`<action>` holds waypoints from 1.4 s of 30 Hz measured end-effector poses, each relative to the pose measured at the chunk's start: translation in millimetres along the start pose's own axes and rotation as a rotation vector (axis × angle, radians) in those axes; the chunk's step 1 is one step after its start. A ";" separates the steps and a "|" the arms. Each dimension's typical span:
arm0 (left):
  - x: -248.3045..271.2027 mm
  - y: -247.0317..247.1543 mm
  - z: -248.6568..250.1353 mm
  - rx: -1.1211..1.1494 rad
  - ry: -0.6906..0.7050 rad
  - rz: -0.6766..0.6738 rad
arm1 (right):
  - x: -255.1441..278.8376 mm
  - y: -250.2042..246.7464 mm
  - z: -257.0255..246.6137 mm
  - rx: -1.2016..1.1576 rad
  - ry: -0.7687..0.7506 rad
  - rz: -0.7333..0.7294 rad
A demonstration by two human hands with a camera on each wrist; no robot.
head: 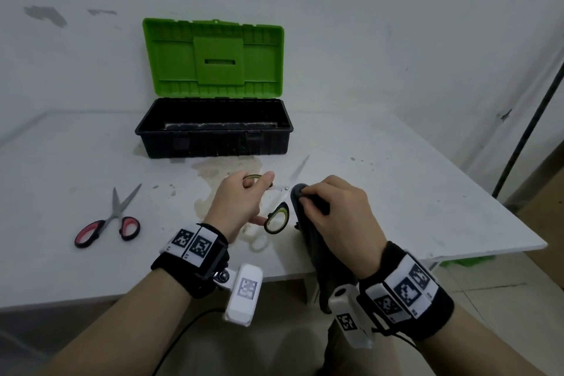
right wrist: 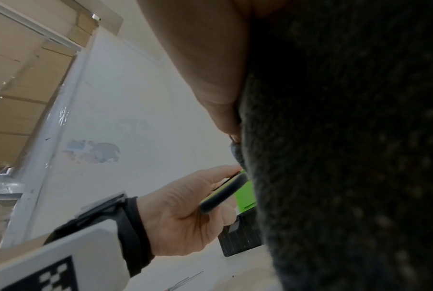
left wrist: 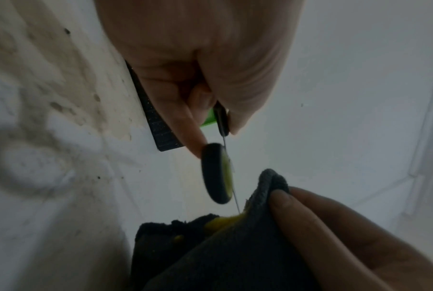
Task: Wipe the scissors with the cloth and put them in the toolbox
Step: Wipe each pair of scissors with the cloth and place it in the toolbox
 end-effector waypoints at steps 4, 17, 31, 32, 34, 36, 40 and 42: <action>0.5 5.9 -4.2 -0.003 -0.064 -0.070 | 3.7 5.3 -10.7 0.003 -0.073 -0.096; 0.8 12.3 -7.3 -0.047 -0.049 -0.196 | -3.5 23.8 10.2 0.070 0.032 -0.223; 2.1 8.5 -5.8 0.077 -0.058 -0.179 | -2.2 12.5 13.3 0.007 0.035 -0.098; 2.1 7.8 -7.4 0.105 -0.067 -0.165 | -1.2 9.6 12.1 -0.004 0.024 -0.082; 1.4 5.4 -9.5 0.158 -0.067 -0.132 | -0.5 5.3 12.0 -0.018 0.007 -0.054; -0.3 3.5 -11.3 0.233 -0.082 -0.101 | 0.6 3.4 12.4 -0.016 0.001 -0.042; -4.1 2.8 -15.2 0.502 -0.169 -0.049 | 0.9 1.1 11.0 -0.021 0.008 -0.030; -5.4 2.8 -14.1 0.593 -0.177 -0.050 | -0.4 -0.5 13.7 -0.063 0.054 -0.027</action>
Point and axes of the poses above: each hand's wrist, its own x-axis away from the middle knuckle, its own y-axis out of the palm, z = x × y, the point moved 7 cm from there along -x, towards the middle knuckle, and after that the axes turned 2 degrees about y, right-handed, at the moved point
